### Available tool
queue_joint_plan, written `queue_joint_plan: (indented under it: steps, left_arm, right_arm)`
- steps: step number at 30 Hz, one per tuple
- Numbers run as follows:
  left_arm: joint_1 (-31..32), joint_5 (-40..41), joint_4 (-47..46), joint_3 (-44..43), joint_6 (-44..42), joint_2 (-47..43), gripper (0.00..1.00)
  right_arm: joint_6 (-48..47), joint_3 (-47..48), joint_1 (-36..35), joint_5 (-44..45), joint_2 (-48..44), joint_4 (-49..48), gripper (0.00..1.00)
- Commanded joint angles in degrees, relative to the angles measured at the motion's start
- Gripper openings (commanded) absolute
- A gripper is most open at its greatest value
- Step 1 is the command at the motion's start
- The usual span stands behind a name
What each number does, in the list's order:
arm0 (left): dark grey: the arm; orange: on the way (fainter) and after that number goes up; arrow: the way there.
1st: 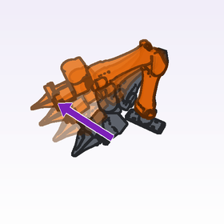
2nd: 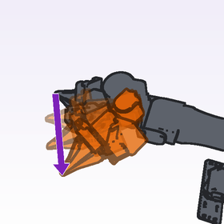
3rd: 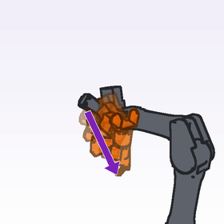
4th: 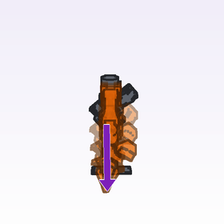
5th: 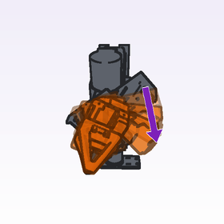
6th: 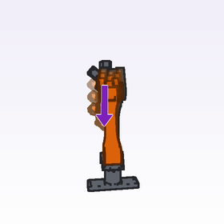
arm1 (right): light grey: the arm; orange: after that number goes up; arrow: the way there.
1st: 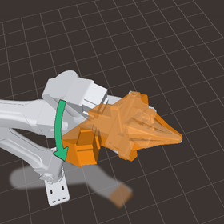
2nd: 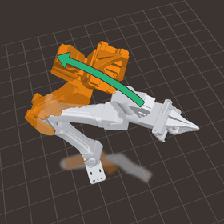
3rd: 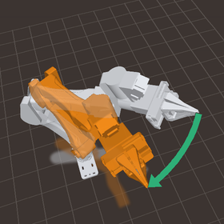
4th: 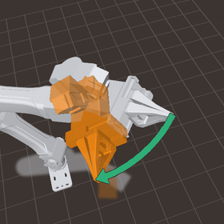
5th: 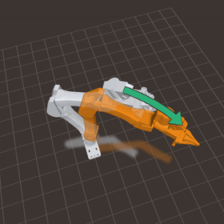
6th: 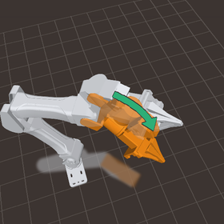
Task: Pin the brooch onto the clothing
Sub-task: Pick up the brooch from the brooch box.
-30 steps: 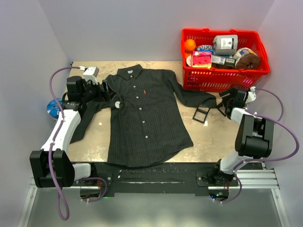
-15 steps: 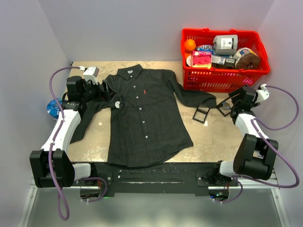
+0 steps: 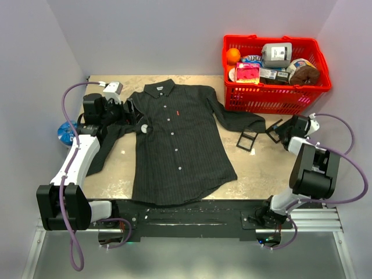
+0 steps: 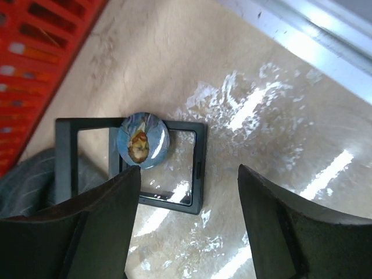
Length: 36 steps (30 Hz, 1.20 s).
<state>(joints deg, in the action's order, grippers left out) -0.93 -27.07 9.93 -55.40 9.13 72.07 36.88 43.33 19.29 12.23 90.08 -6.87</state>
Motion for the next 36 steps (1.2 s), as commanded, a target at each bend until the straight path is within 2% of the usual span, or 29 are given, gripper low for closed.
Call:
queue_joint_plan:
  steps: [1,11,17,23,27,36]
  left_arm:
    - [0.31,0.61,-0.88,-1.12,-1.3,-1.06,0.9]
    - [0.31,1.23,-0.53,-1.21,-1.74,-0.62,0.9]
    - [0.31,1.84,-0.27,-1.29,-2.01,-0.62,0.9]
    - [0.31,2.11,-0.18,-1.29,-2.09,-0.53,0.9]
    - [0.31,1.93,-0.18,-1.29,-2.09,-0.62,0.9]
    - [0.4,1.49,-0.18,-1.38,-1.92,-0.53,0.9]
  right_arm:
    - [-1.64,3.16,0.57,-4.93,2.46,-2.18,0.72]
    - [-2.34,4.3,0.66,-6.25,4.4,-4.11,0.8]
    - [-2.69,5.71,0.66,-7.04,6.33,-4.11,0.82]
    - [-7.87,5.89,0.66,-5.64,4.75,-4.46,0.81]
    - [-14.8,8.16,0.66,-5.46,5.1,-2.97,0.8]
    - [-23.96,13.79,0.66,-8.71,6.86,2.03,0.8]
